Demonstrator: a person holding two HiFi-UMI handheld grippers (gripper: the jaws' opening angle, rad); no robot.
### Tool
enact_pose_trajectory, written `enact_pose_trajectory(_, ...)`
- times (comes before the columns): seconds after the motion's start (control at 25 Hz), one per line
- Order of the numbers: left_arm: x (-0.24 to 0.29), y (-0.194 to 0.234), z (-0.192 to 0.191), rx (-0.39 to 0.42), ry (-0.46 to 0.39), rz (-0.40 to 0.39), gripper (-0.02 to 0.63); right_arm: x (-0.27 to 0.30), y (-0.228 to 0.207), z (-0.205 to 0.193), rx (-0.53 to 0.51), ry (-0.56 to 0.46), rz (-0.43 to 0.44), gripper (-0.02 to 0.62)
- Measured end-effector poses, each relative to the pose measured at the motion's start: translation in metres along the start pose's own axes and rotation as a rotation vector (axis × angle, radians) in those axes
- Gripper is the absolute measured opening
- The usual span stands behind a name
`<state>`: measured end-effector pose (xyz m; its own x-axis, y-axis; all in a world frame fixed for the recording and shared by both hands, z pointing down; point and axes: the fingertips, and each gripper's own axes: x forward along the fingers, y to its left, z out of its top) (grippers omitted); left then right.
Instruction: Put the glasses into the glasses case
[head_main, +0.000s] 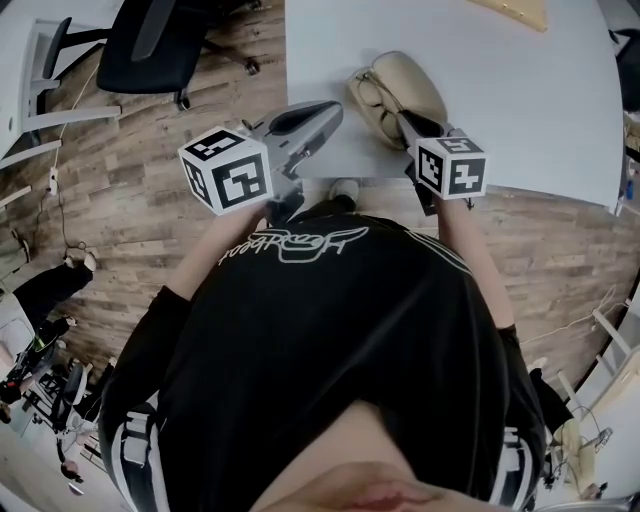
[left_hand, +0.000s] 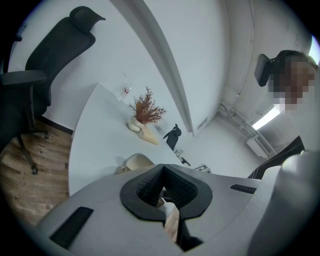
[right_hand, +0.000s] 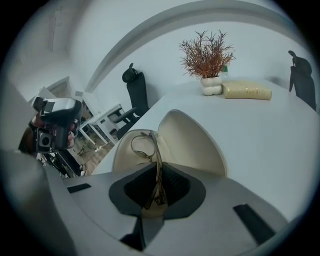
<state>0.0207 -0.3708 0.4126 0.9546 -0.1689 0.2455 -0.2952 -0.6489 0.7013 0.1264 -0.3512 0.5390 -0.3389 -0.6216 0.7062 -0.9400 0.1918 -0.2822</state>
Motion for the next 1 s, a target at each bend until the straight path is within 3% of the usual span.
enact_pose_trajectory(0.28, -0.004, 0.006, 0.007, -0.017, -0.025, 0.008, 0.006, 0.002, -0.006, 0.005, -0.053, 0.042, -0.041, 0.029)
enact_pose_trajectory(0.64, -0.017, 0.014, 0.007, -0.061, -0.072, 0.008, 0.006, 0.003, -0.003, 0.009, -0.09, 0.081, -0.015, 0.031)
enact_pose_trajectory(1.0, -0.028, 0.009, -0.001, -0.062, -0.096, 0.027, 0.006, 0.0, 0.002, 0.016, -0.115, 0.031, -0.002, 0.1)
